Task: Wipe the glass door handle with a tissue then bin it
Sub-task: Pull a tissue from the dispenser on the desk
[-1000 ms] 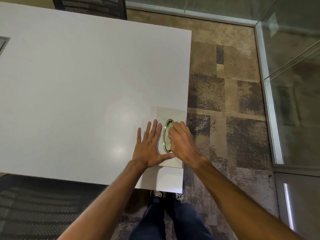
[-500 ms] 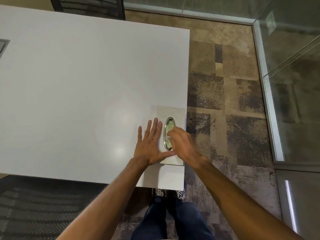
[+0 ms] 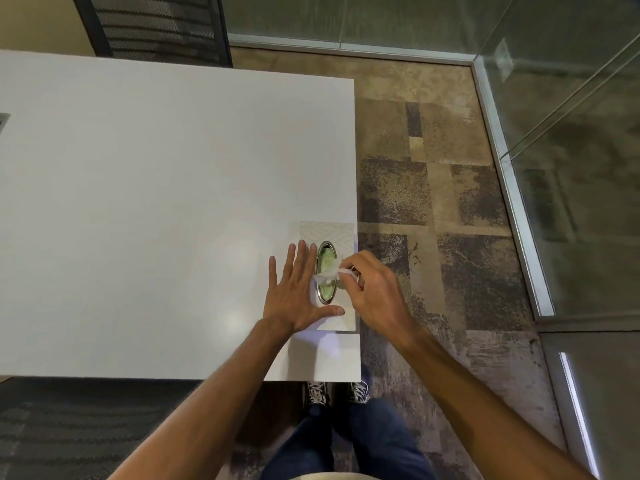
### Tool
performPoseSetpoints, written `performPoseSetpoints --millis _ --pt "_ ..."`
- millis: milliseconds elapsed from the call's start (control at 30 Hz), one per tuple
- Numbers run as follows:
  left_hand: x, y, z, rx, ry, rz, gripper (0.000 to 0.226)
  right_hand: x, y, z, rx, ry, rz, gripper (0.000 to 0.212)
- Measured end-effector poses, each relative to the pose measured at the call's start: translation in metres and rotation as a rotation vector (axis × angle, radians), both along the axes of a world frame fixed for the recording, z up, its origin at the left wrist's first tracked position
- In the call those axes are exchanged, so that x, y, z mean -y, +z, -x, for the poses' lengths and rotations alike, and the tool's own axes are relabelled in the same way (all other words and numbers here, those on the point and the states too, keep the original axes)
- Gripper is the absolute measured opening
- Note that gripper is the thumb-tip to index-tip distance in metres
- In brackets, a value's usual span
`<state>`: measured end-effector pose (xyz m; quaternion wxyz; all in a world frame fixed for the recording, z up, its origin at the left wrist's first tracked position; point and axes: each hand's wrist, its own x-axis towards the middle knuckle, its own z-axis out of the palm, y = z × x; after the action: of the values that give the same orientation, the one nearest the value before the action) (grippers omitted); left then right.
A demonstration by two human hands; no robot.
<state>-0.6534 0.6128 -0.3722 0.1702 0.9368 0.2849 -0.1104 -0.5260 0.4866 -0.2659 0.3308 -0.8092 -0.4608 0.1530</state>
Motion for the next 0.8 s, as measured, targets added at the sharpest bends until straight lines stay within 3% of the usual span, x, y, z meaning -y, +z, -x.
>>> performPoseSetpoints --millis 200,333,500,600,700,800 --pt "0.003 0.039 -0.015 0.131 -0.05 -0.01 0.135 0.025 0.017 -0.012 -0.166 -0.156 -0.097 0.014" --pt "0.015 0.073 -0.033 0.22 -0.072 -0.019 0.129 0.048 0.034 -0.019 -0.138 -0.266 -0.186 0.015" --pt "0.047 0.112 -0.067 0.399 -0.115 0.021 0.116 0.096 0.061 -0.033 0.04 -0.388 -0.268 0.026" --pt "0.076 0.129 -0.093 0.43 -0.193 0.023 0.124 0.134 0.074 -0.046 0.115 -0.473 -0.302 0.034" --pt "0.115 0.147 -0.125 0.449 -0.244 0.048 0.134 0.175 0.086 -0.065 0.314 -0.571 -0.377 0.031" --pt "0.161 0.17 -0.159 0.528 -0.309 0.061 0.126 0.221 0.095 -0.086 0.556 -0.614 -0.403 0.026"
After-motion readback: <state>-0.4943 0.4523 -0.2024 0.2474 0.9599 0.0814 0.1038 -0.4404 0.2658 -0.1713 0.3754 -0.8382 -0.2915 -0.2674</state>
